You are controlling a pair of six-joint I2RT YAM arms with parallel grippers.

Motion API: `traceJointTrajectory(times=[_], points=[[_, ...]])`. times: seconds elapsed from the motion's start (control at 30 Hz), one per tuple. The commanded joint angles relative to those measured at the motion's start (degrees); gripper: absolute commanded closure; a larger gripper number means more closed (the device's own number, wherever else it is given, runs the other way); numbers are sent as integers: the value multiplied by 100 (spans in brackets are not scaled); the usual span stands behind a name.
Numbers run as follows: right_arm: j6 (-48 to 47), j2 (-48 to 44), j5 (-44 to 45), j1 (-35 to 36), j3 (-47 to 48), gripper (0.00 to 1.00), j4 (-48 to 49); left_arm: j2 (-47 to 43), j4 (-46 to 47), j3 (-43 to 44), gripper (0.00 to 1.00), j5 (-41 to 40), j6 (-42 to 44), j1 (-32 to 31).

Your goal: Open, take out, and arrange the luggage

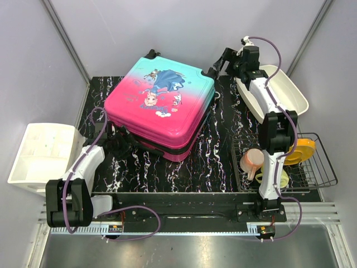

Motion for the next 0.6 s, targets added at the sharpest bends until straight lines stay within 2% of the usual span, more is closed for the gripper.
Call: traceJointTrajectory(times=[0.0,0.23,0.33,0.43,0.5,0.53,0.57], points=[[855,320,-1034,62,527,2,131,118,339,282,17,-120,93,-46],[1428,953,-1458,71,1142,2,-97,224,401,326,16,-76,120,-64],[1550,1200,-1686,88,1441,5,-220,277,436,335,16,-32,111,-82],[1718,1341,-1906,115,1600,10,-273,365,497,353,16,-14,120,-82],[1727,1367,-1985,123,1618,18,-264,443,532,397,16,-14,155,-82],[1727,1341,-1977,124,1609,23,-282,470,541,423,18,-14,164,-73],[1683,1306,-1959,115,1574,33,-299,496,524,458,18,-31,181,-82]])
